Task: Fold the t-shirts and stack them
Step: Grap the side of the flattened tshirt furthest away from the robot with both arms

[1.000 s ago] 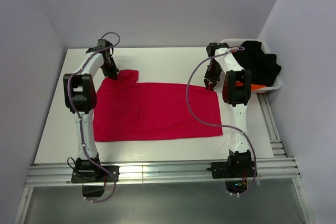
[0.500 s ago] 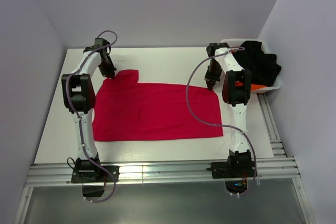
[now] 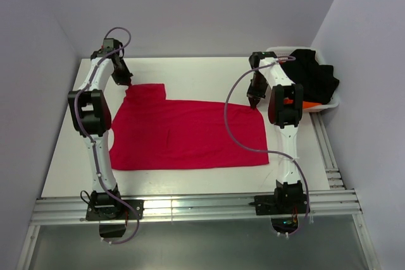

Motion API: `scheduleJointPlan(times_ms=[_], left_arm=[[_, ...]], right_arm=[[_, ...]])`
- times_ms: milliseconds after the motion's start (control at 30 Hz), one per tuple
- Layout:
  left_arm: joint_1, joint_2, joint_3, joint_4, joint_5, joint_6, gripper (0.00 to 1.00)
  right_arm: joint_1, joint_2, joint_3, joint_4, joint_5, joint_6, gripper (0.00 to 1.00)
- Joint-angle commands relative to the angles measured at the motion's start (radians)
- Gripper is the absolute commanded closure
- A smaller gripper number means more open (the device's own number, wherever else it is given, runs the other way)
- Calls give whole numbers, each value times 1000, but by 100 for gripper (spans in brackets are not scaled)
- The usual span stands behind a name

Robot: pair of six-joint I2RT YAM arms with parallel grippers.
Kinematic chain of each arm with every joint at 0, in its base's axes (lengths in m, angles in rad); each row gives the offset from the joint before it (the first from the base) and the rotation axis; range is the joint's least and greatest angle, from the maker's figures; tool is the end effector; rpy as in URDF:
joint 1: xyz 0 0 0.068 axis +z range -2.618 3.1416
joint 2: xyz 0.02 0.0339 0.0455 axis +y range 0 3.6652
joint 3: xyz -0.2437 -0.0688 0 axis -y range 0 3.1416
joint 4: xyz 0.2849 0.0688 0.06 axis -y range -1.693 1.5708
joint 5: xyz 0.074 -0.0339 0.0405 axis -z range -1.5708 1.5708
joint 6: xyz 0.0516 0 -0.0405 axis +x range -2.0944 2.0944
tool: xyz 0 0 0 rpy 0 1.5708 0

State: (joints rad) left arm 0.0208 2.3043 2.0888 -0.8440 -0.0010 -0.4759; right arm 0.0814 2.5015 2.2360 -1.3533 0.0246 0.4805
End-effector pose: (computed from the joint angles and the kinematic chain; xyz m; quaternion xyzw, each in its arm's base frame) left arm 0.5356 0.0112 0.1827 -0.2379 0.9378 -0.0566 0.2465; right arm 0.4985 0.0394 0.1168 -0.1979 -0.9799 0.0185 0.0196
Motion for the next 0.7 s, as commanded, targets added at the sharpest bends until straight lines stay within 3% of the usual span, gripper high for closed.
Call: scheduleJointPlan(times_ms=[0,533,667], left_arm=[[27,-42,27,-6,6,-17,100],[16,-391,-213,78,13,9,100],[-5,-563,-413,131,6,28,100]], right_arm=[[-32,-95,-24,32,44,37,100],[-25,-389,-232,137,0,10,100],[-3,-535,-439,216,-14,23,100]])
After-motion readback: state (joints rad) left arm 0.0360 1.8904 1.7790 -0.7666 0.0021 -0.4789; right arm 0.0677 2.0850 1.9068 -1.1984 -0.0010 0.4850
